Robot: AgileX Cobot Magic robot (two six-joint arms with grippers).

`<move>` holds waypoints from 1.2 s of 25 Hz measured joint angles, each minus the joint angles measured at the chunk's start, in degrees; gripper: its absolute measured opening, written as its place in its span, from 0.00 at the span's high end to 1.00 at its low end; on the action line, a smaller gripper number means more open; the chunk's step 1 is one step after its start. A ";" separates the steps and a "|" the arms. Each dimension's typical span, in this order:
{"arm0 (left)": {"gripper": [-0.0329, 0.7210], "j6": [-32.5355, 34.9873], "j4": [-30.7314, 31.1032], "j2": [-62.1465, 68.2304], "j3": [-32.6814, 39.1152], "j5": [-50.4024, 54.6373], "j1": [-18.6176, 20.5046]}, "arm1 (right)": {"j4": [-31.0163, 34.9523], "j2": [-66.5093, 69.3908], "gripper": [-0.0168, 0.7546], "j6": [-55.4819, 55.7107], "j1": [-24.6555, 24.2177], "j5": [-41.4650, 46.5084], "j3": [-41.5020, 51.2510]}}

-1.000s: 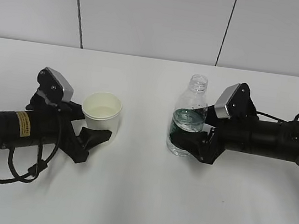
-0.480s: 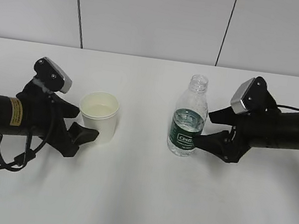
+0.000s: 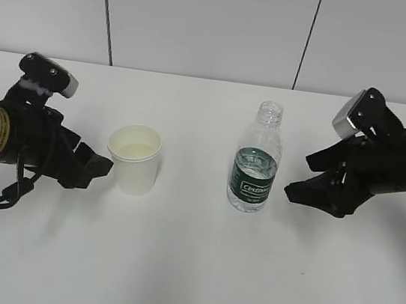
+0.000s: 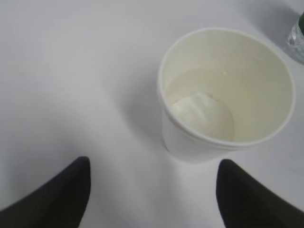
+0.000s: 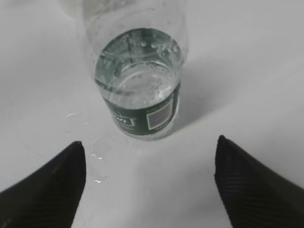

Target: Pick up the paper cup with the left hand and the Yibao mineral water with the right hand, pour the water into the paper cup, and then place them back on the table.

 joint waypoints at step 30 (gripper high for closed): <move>0.28 -38.93 34.06 -12.45 0.46 0.36 0.00 | -2.75 -13.08 0.21 23.35 -0.60 3.26 1.46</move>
